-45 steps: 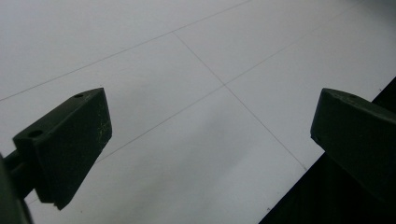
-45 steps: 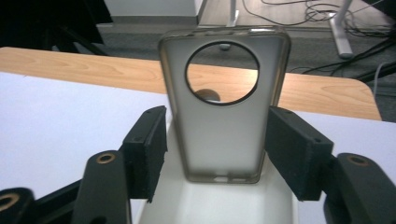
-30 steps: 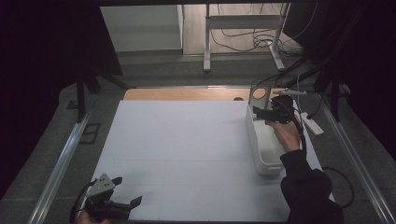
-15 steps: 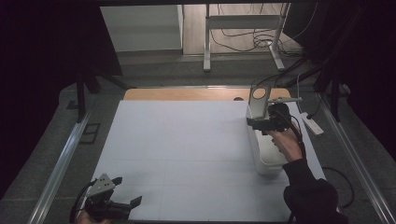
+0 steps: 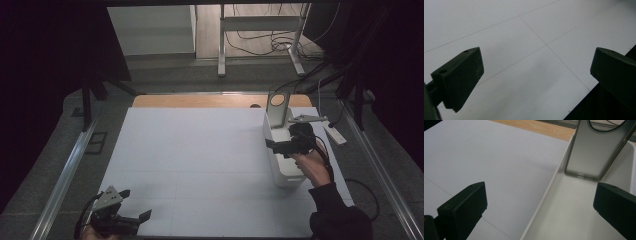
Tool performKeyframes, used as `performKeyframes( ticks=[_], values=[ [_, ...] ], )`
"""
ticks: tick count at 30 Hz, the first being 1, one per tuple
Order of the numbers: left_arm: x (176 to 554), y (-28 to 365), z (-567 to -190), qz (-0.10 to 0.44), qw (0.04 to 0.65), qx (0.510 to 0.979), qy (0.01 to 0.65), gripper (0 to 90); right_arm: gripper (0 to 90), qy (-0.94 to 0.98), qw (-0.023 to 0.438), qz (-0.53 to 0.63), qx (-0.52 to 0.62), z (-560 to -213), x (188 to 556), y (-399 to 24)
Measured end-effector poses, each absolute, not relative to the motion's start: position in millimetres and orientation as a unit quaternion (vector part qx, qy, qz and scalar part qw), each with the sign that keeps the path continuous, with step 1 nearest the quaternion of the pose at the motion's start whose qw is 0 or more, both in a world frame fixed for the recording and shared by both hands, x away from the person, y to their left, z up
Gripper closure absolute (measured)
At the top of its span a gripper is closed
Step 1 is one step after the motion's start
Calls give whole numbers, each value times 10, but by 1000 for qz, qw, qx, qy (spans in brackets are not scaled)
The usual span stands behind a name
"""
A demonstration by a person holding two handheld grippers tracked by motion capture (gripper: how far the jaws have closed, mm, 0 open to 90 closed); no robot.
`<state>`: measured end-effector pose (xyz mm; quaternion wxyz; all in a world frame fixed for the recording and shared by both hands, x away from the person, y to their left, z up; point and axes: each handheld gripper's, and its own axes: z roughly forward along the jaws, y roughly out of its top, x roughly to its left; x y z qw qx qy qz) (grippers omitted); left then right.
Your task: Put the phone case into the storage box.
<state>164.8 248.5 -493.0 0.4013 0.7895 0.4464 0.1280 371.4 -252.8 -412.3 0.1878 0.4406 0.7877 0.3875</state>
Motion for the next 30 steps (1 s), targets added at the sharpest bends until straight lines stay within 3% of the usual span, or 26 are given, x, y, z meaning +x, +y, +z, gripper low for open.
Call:
performKeyframes(
  ticks=[20,30],
  values=[
    [1659,2488,-4931,127,397,790,449,0,0,792,204,374,437,-4096,2827,-2794],
    [1661,2489,-4932,127,397,790,450,0,0,793,202,371,439,-4156,2572,-2872]
  ],
)
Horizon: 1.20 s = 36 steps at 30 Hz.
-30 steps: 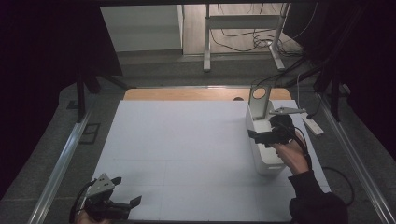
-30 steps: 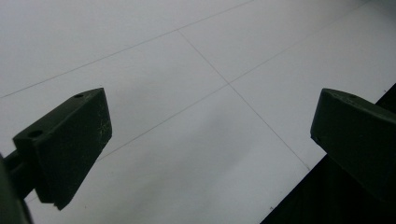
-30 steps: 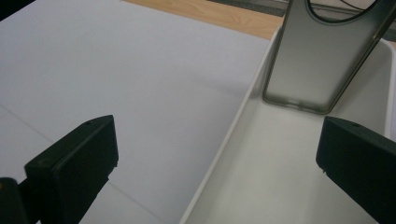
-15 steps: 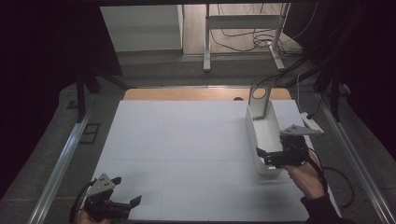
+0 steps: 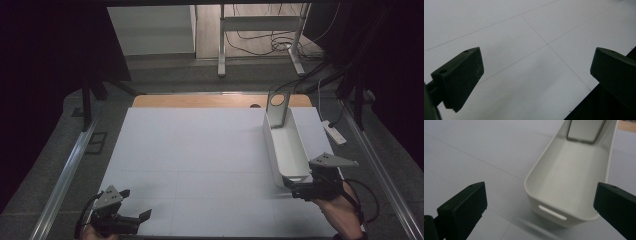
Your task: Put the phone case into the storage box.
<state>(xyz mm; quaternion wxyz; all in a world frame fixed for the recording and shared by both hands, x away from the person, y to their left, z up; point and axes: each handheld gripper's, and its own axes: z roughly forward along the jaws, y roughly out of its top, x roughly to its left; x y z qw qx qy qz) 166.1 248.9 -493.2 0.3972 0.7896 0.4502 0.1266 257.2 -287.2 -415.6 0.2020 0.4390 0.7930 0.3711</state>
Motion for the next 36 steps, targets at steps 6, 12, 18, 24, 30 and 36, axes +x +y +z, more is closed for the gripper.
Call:
performKeyframes(
  ticks=[6,12,18,24,30,36],
  values=[
    [1664,2490,-4934,125,397,790,451,0,0,789,201,369,447,-4231,2391,-2982],
    [1670,2485,-4936,124,396,790,452,0,0,788,195,353,465,-4366,2288,-3099],
    [1672,2487,-4936,123,395,790,453,0,0,788,178,346,477,-4510,2224,-3162],
    [1673,2489,-4937,123,394,789,455,0,0,797,174,330,474,-4601,2151,-3147],
    [1684,2490,-4943,119,394,788,459,0,0,799,170,328,475,-4609,2101,-3162],
    [1693,2496,-4945,114,393,785,464,0,0,804,173,318,472,-4618,2089,-3147]
  ],
)
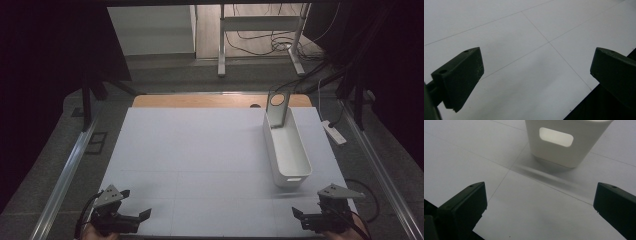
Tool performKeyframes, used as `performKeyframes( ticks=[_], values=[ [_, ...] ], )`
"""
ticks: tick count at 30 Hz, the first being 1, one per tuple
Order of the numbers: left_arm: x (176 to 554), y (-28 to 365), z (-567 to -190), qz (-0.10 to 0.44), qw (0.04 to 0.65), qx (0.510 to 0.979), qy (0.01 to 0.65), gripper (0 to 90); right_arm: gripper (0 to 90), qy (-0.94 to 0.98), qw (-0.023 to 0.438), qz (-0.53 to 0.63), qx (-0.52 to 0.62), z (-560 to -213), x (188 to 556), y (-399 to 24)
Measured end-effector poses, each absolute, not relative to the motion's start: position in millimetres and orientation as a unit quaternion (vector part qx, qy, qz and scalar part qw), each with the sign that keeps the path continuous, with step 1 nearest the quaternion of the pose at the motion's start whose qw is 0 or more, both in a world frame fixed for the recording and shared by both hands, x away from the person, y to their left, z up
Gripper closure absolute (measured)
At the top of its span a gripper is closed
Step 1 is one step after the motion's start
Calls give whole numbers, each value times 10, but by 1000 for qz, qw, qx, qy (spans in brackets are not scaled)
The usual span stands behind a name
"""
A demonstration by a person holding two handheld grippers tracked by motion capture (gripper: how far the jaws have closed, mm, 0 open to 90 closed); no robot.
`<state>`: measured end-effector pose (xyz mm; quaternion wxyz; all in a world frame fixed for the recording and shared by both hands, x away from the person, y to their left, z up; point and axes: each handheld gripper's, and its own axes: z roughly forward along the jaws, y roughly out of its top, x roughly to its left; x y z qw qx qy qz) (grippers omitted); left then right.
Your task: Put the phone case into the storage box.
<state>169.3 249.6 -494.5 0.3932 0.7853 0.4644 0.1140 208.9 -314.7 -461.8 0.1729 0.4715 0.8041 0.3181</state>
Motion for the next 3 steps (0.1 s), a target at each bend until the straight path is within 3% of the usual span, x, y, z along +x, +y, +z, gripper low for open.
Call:
performKeyframes(
  ticks=[3],
  values=[
    [1696,2484,-4944,114,391,787,464,0,0,807,170,312,472,-4628,2099,-3147]
  ],
)
